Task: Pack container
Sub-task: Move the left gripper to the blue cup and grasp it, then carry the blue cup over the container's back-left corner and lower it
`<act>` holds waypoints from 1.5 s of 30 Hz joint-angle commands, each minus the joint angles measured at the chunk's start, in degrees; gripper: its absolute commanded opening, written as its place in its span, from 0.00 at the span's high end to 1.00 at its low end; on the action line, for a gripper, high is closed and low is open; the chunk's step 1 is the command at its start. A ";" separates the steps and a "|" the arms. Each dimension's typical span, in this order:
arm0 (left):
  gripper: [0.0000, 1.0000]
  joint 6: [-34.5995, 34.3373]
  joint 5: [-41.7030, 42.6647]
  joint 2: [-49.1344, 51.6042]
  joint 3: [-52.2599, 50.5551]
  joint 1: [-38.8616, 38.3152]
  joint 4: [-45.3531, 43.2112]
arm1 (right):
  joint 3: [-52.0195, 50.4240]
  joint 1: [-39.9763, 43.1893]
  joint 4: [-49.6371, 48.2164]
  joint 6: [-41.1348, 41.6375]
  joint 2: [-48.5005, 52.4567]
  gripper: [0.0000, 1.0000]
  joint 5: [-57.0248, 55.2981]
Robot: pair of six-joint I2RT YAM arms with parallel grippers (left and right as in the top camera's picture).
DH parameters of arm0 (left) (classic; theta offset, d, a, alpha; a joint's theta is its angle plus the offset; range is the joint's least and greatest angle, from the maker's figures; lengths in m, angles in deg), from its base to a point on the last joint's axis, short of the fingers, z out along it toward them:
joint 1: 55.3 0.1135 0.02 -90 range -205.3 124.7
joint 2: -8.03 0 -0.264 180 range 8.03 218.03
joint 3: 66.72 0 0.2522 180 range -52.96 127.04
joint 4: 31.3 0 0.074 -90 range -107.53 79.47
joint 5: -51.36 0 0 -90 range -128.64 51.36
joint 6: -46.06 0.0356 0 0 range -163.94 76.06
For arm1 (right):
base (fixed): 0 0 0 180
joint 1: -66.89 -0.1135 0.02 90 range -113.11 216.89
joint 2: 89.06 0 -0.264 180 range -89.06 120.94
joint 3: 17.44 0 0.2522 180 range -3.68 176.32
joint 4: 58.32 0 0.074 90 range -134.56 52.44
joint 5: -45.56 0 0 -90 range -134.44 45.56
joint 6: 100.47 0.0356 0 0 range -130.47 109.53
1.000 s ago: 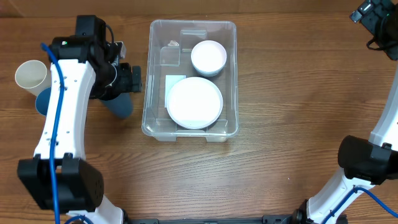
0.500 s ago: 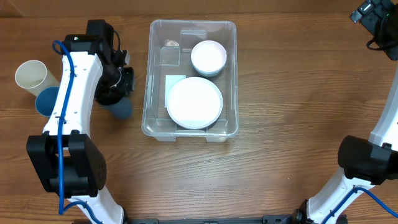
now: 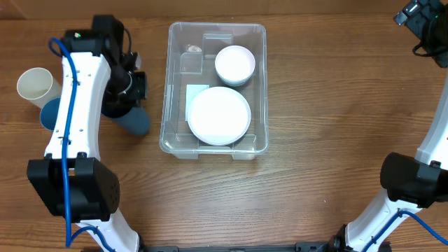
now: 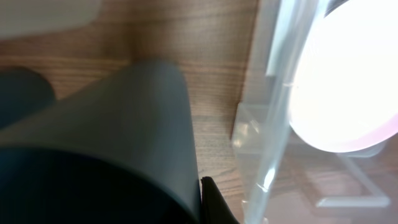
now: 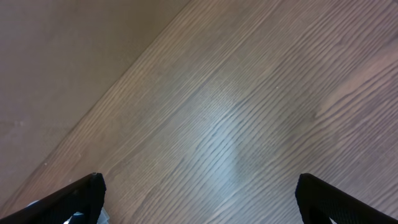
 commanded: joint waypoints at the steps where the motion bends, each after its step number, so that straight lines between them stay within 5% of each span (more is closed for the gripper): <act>1: 0.96 -0.96 -0.98 -1.22 8.59 0.04 4.04 | 0.39 -0.11 -0.26 0.26 -0.28 0.00 -0.44; 11: 0.96 -0.94 -5.84 -4.70 23.08 -8.20 9.70 | 0.39 -0.11 -0.24 0.26 -0.28 0.00 -0.44; 21: 0.96 -0.81 -8.55 -10.34 24.28 -20.46 -4.90 | 0.39 -0.11 -0.26 0.26 -0.28 0.00 -0.44; 36: 0.96 -0.28 -8.00 11.98 24.09 -22.40 -13.07 | 0.39 -0.11 -0.26 0.26 -0.28 0.00 -0.44; 45: 0.96 -0.96 -12.17 16.15 24.06 -22.23 -16.55 | 0.39 -0.11 -0.26 0.26 -0.28 0.00 -0.44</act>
